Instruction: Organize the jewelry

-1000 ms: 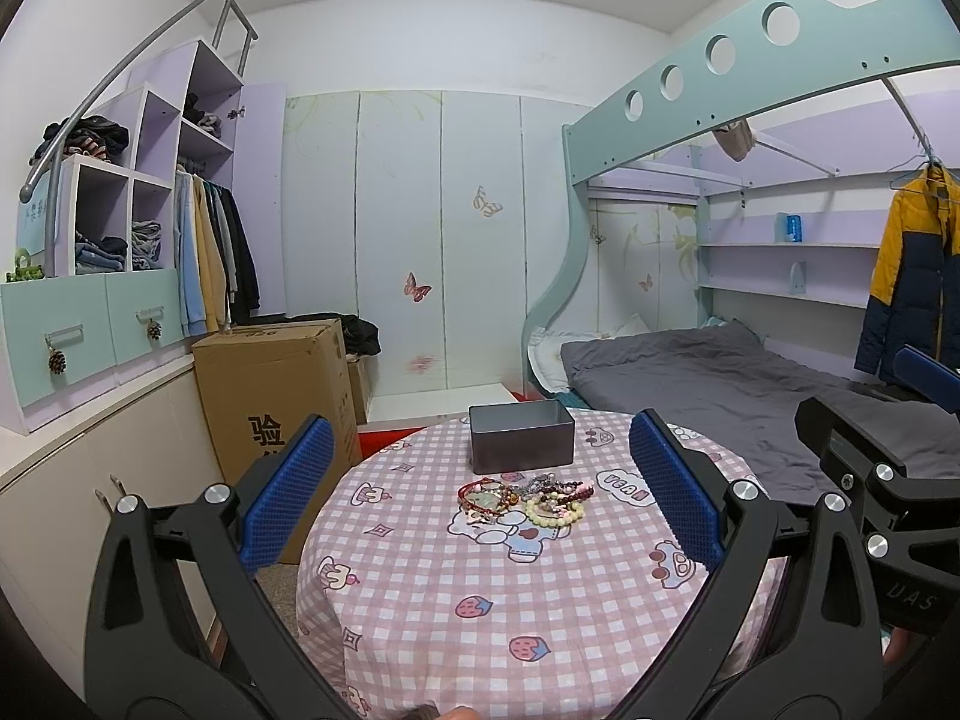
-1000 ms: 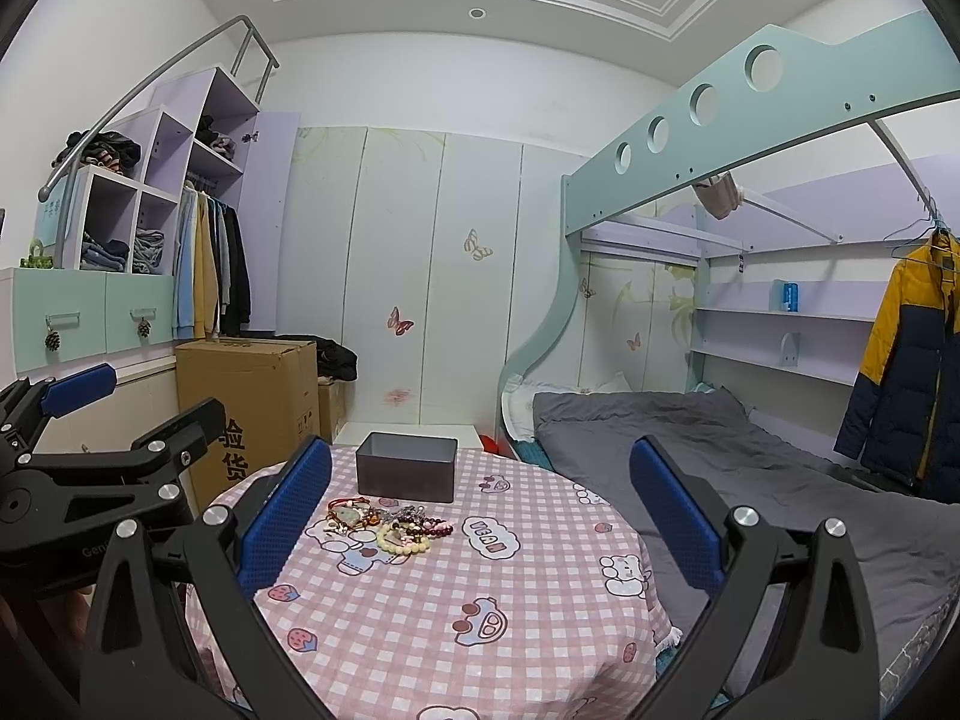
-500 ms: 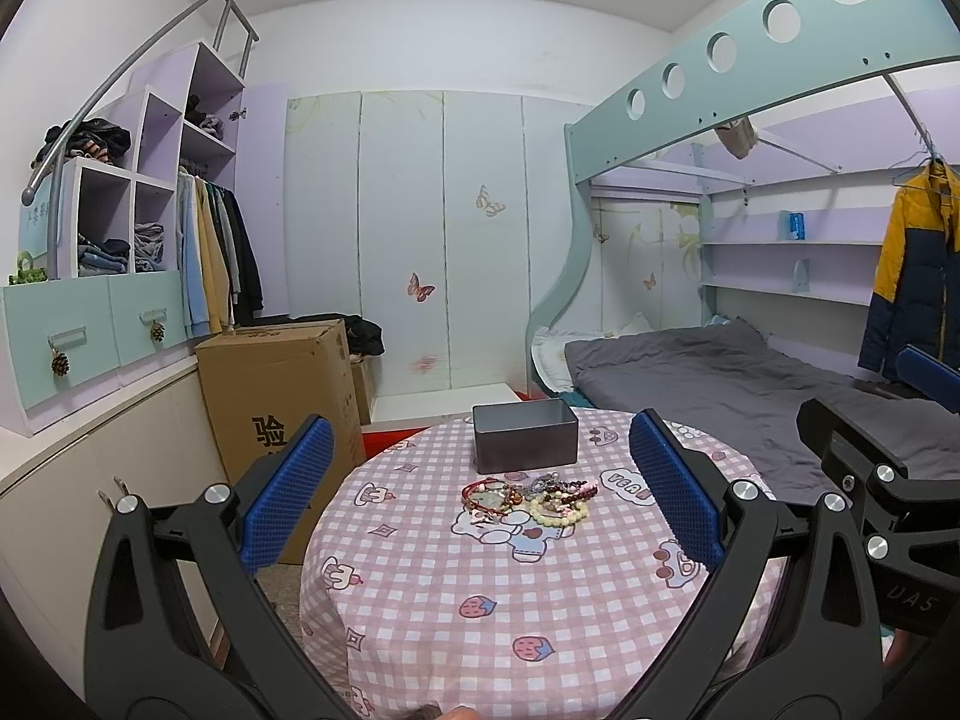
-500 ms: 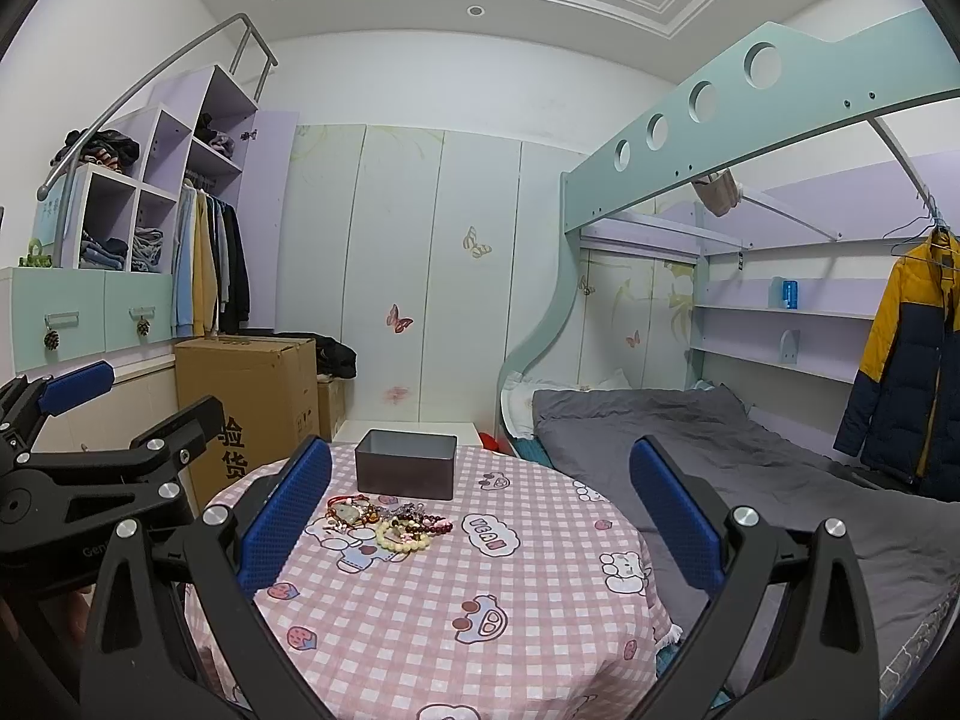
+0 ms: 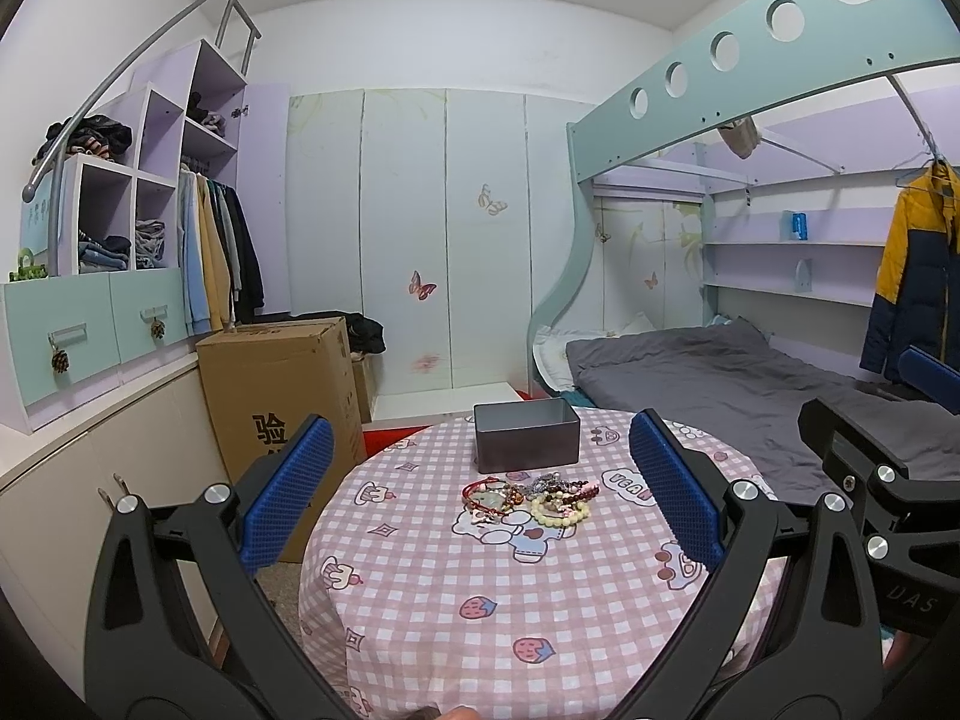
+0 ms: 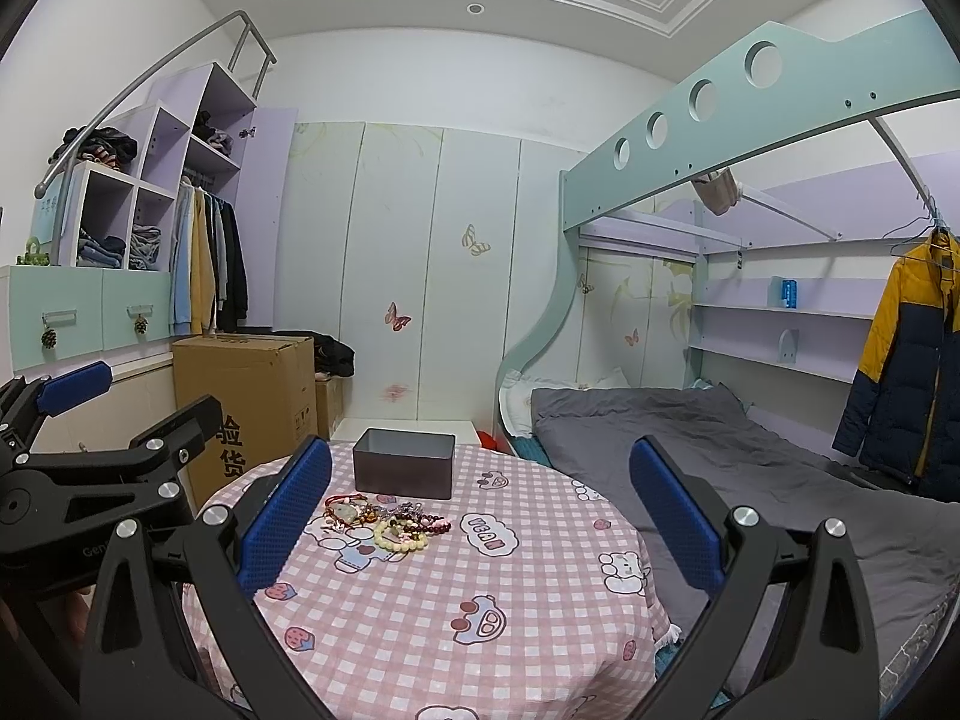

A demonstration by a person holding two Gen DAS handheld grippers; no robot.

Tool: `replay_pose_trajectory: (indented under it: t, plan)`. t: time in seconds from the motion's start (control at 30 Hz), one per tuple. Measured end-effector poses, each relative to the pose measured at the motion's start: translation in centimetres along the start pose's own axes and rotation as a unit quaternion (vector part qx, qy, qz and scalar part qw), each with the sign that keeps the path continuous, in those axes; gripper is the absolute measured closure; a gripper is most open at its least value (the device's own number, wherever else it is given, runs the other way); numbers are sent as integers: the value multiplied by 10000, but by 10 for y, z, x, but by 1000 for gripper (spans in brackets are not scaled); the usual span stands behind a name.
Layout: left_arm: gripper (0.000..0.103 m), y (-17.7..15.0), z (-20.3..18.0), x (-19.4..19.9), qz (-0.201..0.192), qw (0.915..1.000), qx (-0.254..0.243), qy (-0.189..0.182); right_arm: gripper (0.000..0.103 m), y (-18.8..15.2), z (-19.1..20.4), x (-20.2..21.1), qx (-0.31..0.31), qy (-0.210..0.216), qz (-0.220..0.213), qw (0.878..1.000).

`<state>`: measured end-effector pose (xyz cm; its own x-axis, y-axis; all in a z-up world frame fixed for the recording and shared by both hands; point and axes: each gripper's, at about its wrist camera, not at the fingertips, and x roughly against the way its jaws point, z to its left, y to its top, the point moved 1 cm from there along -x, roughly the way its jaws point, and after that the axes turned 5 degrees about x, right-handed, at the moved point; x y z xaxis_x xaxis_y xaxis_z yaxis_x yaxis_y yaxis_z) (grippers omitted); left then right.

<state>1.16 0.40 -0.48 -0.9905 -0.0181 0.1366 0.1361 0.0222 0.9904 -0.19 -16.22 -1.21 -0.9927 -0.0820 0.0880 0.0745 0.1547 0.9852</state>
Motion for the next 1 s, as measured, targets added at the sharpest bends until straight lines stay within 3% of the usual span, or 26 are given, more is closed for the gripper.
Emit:
replay_pose_trajectory:
  t: [0.5,0.8,1.0]
  plan:
    - [6,-9,4,-24,209,9997,135,-39,7,-14,2,-14,156,-175,-65,9997]
    - [6,-29,2,-64,764,9971,-8,-7,7,-35,0,-59,-70,217,713,9972]
    - [6,-53,6,-104,1444,9894,-104,-95,7,-55,-5,-90,-209,375,1283,9908]
